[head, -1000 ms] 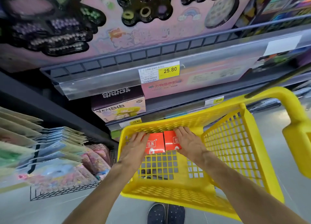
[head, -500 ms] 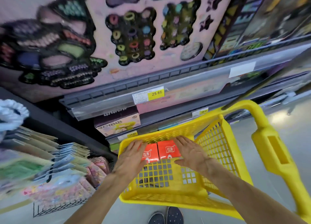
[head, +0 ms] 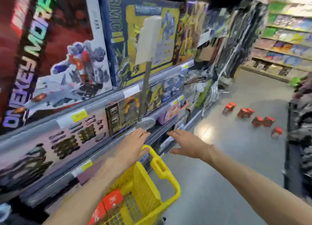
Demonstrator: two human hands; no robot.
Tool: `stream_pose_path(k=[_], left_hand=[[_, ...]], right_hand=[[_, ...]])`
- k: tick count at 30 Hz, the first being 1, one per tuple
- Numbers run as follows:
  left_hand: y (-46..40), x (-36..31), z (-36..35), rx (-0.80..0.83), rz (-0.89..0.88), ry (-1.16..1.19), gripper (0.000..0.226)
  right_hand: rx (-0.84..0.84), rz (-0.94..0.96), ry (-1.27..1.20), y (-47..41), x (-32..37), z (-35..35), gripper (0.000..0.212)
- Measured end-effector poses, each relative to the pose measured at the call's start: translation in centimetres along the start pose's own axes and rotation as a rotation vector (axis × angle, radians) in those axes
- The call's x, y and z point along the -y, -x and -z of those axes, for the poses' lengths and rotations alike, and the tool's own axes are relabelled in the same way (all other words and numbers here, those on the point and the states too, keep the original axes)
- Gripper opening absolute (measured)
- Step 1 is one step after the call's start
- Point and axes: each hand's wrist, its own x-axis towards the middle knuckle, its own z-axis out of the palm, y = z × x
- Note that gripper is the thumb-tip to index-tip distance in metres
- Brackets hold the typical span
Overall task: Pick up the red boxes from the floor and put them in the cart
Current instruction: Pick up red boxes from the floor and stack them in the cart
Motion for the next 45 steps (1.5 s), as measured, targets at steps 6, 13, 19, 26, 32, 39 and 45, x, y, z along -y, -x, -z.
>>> stream_pose_path(k=[6, 13, 19, 26, 32, 39, 45], left_hand=[[-12.5, -12.4, 3.4, -0.078, -0.251, -0.012, 0.062], [-25.2, -26.8, 1.5, -0.114, -0.424, -0.044, 0.072], [-36.0, -36.0, -2.9, -0.056, -0.458, 0.044, 0.077], [-48.3, -40.2, -8.1, -0.02, -0.486, 0.027, 0.079], [-61.6, -41.3, -12.3, -0.059, -0.532, 0.049, 0.066], [-79.7, -42.5, -15.7, -0.061, -0.534, 0.036, 0.075], [-94.8, -44.4, -21.0, -0.029, -0.534, 0.075, 0.072]], right_hand=[[-0.229, -0.294, 0.056, 12.2, -10.7, 9.2, 0.083], [-0.299, -0.589, 0.064, 26.7, -23.3, 12.7, 0.093], [-0.344, -0.714, 0.125, 34.4, -34.7, 14.7, 0.098], [-0.358, -0.756, 0.168, 34.5, -47.0, 15.6, 0.092], [-0.33, -0.776, 0.177, 30.0, -59.9, 16.1, 0.096], [-0.334, -0.8, 0.153, 23.6, -75.7, 19.3, 0.092], [-0.346, -0.829, 0.052, 18.7, -90.9, 19.0, 0.092]])
